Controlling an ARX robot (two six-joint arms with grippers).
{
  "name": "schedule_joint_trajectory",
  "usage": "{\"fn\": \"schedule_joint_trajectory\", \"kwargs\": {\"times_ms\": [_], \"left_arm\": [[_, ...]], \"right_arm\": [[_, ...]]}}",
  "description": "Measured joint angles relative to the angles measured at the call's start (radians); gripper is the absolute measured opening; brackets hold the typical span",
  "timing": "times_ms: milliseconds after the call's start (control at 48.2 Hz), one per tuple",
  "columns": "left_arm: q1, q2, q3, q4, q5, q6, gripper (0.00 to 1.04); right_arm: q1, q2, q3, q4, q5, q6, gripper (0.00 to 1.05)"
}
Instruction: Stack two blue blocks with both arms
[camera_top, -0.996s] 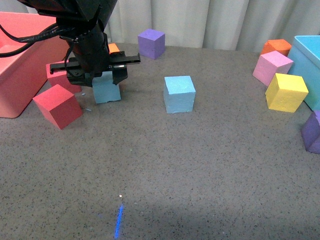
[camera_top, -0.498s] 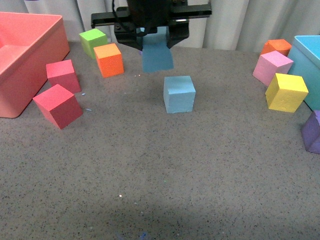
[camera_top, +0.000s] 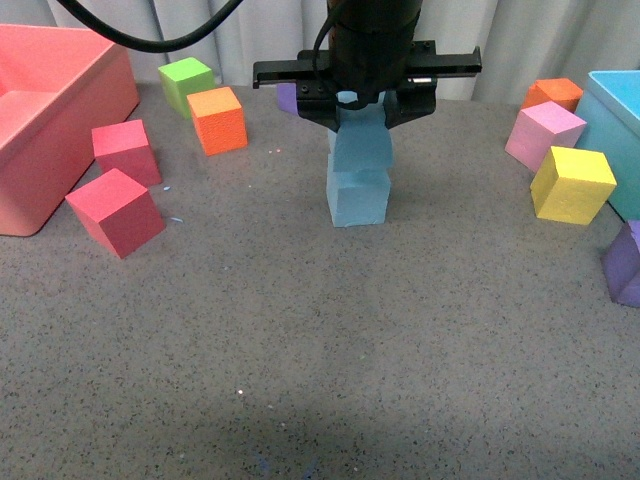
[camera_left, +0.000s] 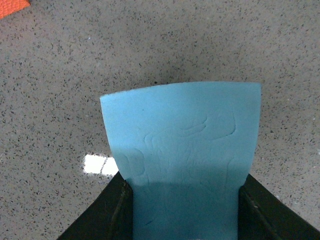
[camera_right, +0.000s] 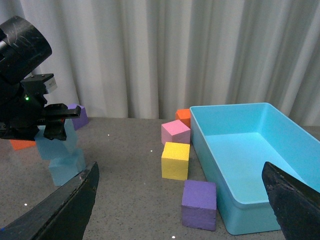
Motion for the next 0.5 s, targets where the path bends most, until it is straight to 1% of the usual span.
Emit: {"fn": "schedule_joint_trajectory", "kwargs": {"times_ms": [498], "left_arm": [[-0.007,0.042,0.031,-0.011,-0.007,0.000,0.39]], "right_arm": [[0.000,0.000,0.000,0.000,0.000,0.000,0.95]]}}
